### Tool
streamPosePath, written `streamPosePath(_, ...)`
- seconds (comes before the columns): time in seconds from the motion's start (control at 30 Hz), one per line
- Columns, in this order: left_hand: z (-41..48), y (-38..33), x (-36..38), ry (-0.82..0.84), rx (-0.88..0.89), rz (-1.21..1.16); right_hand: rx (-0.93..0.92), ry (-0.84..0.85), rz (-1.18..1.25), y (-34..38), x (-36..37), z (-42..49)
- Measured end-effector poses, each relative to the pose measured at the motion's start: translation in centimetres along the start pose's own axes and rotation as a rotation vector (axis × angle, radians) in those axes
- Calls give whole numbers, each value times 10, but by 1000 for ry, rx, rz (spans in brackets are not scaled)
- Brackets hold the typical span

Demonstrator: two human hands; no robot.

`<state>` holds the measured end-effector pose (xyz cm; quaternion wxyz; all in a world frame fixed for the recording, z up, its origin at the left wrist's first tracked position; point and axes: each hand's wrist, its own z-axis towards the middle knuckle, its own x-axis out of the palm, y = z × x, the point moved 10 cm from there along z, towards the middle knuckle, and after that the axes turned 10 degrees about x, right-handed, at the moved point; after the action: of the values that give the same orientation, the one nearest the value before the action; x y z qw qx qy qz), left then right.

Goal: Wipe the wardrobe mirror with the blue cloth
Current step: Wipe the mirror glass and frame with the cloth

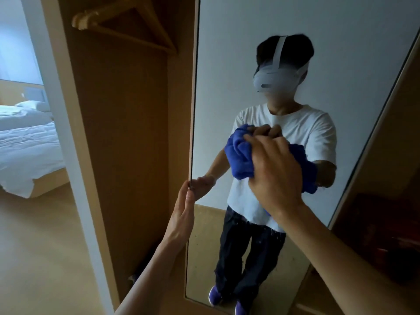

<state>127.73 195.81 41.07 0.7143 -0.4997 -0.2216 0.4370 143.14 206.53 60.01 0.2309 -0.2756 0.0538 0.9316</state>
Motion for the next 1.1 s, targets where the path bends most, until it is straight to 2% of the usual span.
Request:
streamPosePath(0.13,3,-2,-1,-27,-3,-42,-103,238,24,22,46,-79)
streamPosePath(0.23,3,-1,0,-16,-25,5,-99,290,91,19,52,-98)
streamPosePath(0.5,-1,-2,-2,-16,-34,0,30,23,57,-3,2,-7)
streamPosePath(0.57,-2,0,-5,-15,-40,-2,33,29,79,1,10,-29)
streamPosePath(0.7,0,-2,-11,-20,-46,5,-76,255,100,25,50,-96)
streamPosePath(0.77,-1,-1,-11,-21,-49,-7,-112,285,101,30,56,-99)
streamPosePath(0.83,-3,0,-10,-32,-47,-18,-124,253,107,35,50,-84)
streamPosePath(1.0,-5,-4,-5,-35,-61,-119,-106,39,97,60,16,-8)
streamPosePath(1.1,-6,-4,-5,-15,-52,-134,-87,43,69,76,25,-3)
